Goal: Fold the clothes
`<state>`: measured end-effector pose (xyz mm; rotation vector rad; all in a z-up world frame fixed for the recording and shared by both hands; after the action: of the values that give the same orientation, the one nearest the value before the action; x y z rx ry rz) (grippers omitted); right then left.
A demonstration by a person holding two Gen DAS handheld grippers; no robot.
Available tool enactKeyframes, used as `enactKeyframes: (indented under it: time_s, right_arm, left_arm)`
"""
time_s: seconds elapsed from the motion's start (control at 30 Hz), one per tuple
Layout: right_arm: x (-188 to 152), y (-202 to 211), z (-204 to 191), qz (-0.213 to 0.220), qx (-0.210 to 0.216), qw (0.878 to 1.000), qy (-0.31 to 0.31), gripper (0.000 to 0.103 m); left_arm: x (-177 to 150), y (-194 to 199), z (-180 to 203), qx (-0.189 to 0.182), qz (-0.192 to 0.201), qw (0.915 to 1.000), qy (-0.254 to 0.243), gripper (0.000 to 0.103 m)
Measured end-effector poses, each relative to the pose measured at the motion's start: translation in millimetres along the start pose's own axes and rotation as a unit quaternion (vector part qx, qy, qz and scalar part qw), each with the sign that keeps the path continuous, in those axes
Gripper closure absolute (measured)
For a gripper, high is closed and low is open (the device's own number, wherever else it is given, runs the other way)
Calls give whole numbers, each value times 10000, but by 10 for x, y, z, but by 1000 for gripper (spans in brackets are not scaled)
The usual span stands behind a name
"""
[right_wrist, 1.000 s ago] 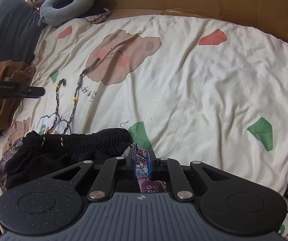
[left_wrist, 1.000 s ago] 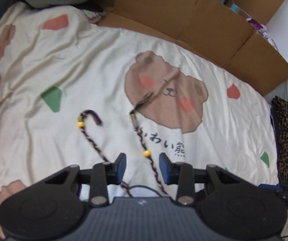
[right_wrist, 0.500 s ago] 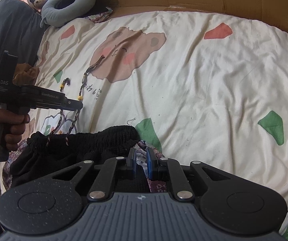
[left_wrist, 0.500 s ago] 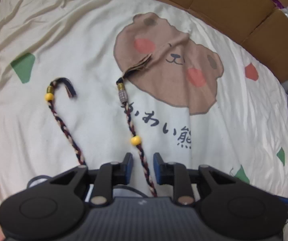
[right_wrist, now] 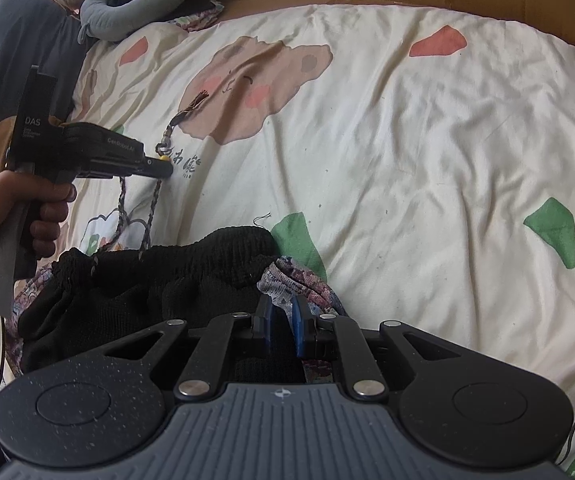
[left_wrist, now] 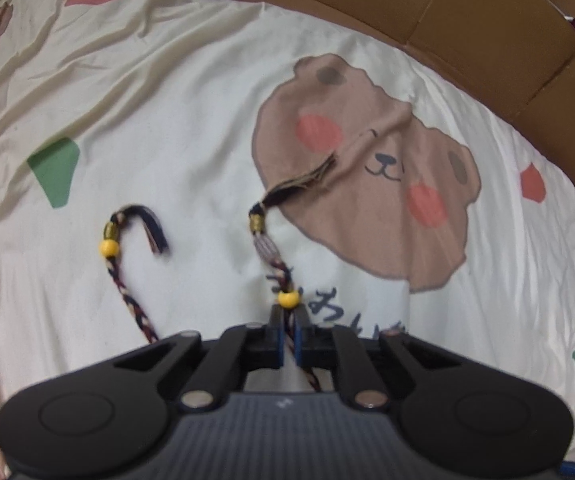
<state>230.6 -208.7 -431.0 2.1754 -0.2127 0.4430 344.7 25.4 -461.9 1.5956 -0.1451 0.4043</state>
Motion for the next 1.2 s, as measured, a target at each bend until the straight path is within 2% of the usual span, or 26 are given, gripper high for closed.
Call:
enactKeyframes:
  time_s: [0.33,0.37,0.43,0.5,0.6,0.7,0.77,0.8,0.97,1.2]
  right_arm:
    - [-14,-20,-4,-40,-22,10000,3,93]
    - [-15,-21,-4,-42,-22,10000,4,93]
    - [-14,-24,-1,-47,-22,10000,1,93]
    - [-14,-28,0,-55,-23,10000,-6,93]
    - [-15,-37,-5,-71,-31,10000,6,93]
    - [-14,-38,-10,-81,-36,10000,19,93]
    - [-20,-36,-2,-81,-33,10000,0,93]
    - [-23,-38,0,-83,-35,10000,-7,93]
    - [-23,-34,6,-83,-36,10000,-5,93]
    - [-29,-31,11,-78,-46,10000,-17,93]
  left_arm:
    - [271,14,-124,167,172,9996,173,94]
    - [264,13,-114,185,170,9996,130,93]
    - [250,10,-94,221,166,9996,44,81]
    - [237,8,-74,258,161,9995,-43,75]
    - [216,5,-45,313,155,9992,-172,74]
    - [196,1,-15,368,149,9988,-302,79]
    - [185,0,0,398,144,9984,-376,90]
    - [195,4,-18,380,139,9986,-350,102]
    - [210,141,-197,380,262,9988,-133,102]
    - [118,242,-438,418,238,9988,135,102]
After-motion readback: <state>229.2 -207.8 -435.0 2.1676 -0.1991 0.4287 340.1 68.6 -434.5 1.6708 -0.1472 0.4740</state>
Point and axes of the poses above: each gripper's, at about its wrist camera, not at the fingertips, and y roughly against the way its jaws point, z to its right, x to its top, the point moved 5 cm from there along -y, roughly the way its jaws point, and after that the axes turned 13 degrees about x, right-handed, at the moved point
